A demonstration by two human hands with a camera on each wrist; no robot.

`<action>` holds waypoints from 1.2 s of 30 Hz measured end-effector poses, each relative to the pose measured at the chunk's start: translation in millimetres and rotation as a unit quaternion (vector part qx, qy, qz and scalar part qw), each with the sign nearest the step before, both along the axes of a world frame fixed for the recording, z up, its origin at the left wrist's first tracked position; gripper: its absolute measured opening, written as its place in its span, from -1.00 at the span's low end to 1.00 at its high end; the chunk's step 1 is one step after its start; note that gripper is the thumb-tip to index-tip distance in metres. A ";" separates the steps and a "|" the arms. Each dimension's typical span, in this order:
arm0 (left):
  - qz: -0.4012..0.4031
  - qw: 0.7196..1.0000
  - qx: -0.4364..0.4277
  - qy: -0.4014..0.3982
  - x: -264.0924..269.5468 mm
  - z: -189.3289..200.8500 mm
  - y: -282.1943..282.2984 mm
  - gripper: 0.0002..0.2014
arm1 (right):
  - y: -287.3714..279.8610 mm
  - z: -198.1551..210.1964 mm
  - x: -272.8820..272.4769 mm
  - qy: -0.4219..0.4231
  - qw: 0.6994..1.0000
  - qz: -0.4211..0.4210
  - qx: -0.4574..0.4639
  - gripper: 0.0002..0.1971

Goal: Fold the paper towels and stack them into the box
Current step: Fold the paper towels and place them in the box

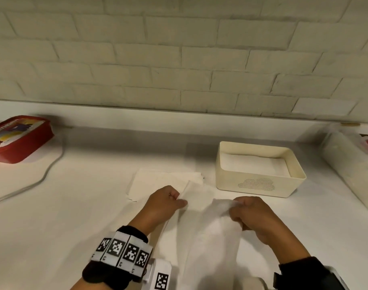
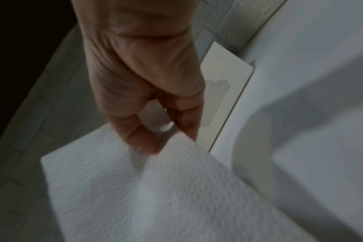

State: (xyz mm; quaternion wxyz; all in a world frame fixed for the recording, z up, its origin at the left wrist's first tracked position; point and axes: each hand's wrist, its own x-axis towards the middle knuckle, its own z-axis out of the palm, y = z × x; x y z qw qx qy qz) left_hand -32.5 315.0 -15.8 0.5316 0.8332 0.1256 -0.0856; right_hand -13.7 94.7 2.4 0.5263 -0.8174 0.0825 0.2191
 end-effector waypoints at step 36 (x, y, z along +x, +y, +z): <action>-0.028 0.984 -0.170 -0.044 -1.3 10.1 -36.0 -0.79 | 8.2 9.0 -15.4 -0.211 0.951 -0.208 0.090 -0.77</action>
